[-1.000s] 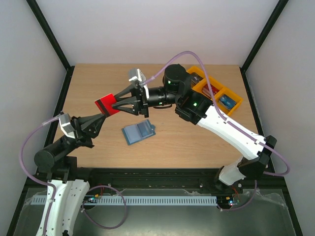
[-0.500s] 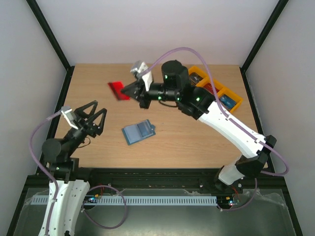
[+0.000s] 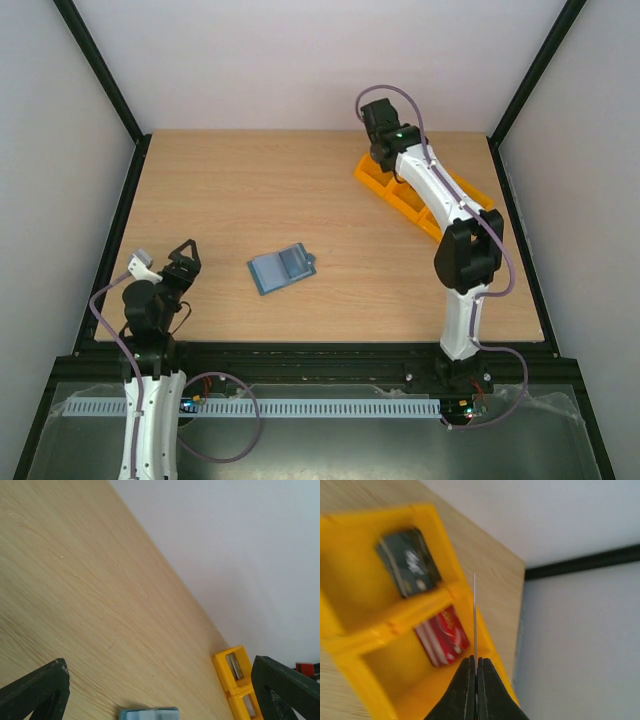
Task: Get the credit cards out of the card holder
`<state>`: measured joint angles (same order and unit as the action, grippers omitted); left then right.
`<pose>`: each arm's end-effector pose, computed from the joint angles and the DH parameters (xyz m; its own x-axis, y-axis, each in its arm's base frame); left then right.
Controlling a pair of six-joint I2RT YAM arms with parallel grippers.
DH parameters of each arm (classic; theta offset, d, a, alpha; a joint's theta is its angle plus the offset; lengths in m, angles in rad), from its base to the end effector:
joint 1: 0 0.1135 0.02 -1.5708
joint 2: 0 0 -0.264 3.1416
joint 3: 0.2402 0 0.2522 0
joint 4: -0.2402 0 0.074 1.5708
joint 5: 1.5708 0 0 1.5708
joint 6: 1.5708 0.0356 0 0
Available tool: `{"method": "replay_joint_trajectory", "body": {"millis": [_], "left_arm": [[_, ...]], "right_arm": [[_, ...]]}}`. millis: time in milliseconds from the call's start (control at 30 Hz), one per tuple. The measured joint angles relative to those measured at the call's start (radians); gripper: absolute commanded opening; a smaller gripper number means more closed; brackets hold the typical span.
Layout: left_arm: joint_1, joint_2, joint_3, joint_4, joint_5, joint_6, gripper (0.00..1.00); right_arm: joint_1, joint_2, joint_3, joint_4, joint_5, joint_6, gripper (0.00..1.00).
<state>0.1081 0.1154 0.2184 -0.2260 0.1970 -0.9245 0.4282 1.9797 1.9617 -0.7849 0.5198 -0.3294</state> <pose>0.1035 0.0042 0.2154 -0.1432 -0.8030 -0.5785 -0.0448 0.5892 -0.8067 0.4111 0.1682 0.3359 -0.6042 -0.5844 -0.5417 -0.2557 0.7860 -0.5628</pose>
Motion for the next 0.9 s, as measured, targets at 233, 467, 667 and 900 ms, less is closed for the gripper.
{"method": "replay_joint_trajectory", "body": {"millis": [233, 467, 667, 900], "left_arm": [[0.013, -0.028, -0.037, -0.036, -0.041, -0.034, 1.0], [0.015, -0.027, -0.05, -0.038, -0.035, -0.054, 1.0], [0.016, -0.008, -0.059, -0.026, 0.0, -0.06, 1.0], [0.017, 0.005, -0.07, -0.018, 0.012, -0.06, 1.0]], "right_arm": [[-0.127, 0.041, -0.117, 0.089, 0.085, -0.108, 0.02], [-0.197, 0.06, -0.217, 0.222, 0.043, -0.163, 0.02], [-0.222, 0.065, -0.305, 0.29, 0.003, -0.203, 0.02], [-0.239, 0.106, -0.343, 0.373, 0.0, -0.276, 0.02]]}}
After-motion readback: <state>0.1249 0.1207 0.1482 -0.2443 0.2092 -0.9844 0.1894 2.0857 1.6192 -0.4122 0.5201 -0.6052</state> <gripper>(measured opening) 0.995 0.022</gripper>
